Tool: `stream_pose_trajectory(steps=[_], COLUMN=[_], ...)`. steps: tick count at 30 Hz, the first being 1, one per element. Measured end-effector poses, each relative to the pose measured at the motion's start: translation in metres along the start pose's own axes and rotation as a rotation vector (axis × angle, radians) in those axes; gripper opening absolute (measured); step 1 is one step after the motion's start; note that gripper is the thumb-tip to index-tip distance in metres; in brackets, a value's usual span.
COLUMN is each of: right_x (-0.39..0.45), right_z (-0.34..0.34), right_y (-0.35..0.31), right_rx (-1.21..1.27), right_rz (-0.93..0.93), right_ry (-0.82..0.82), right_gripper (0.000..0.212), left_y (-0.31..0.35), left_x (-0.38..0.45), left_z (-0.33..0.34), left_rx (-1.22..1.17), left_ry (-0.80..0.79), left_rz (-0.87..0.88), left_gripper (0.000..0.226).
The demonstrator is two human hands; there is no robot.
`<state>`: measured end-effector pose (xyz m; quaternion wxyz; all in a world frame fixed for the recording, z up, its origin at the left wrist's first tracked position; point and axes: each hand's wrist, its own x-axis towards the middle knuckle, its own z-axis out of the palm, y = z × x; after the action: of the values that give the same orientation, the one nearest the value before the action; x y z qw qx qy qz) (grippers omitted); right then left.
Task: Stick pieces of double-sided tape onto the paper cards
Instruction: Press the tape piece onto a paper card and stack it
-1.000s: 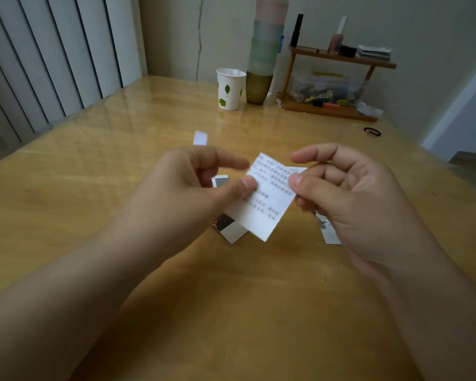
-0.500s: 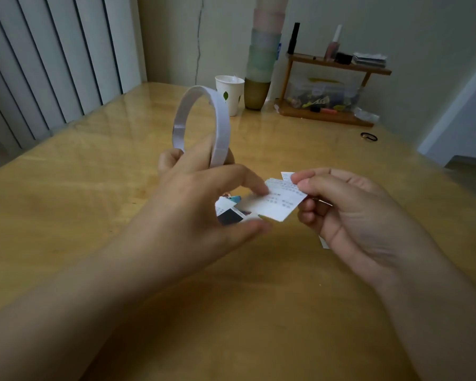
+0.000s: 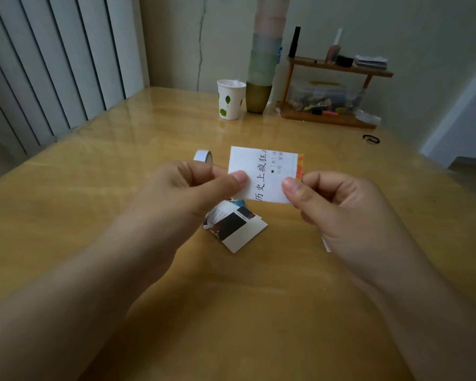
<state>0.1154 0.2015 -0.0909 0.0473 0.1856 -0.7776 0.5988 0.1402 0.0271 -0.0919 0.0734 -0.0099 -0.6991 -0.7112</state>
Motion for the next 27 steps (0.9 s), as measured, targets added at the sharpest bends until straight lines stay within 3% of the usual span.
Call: stream_pose_trajectory(steps=[7,15,27], right_x=[0.0011,0.0071,0.0039], right_z=[-0.0034,-0.0092,-0.0084], right_y=[0.0012,0.0051,0.0026], right_rx=[-0.011,0.141,0.087], right_rz=[0.044,0.138,0.047], right_ry=[0.019,0.012,0.019], right_gripper=[0.035,0.039,0.023], left_y=[0.0017,0.0025,0.0038], left_x=[-0.0012,-0.0009,-0.0042], left_z=[0.0003,-0.0007,0.0013], left_rx=[0.085,0.07,0.025], left_ry=[0.037,0.03,-0.022], left_rz=[0.028,0.003,-0.02], left_gripper=[0.021,0.025,0.023])
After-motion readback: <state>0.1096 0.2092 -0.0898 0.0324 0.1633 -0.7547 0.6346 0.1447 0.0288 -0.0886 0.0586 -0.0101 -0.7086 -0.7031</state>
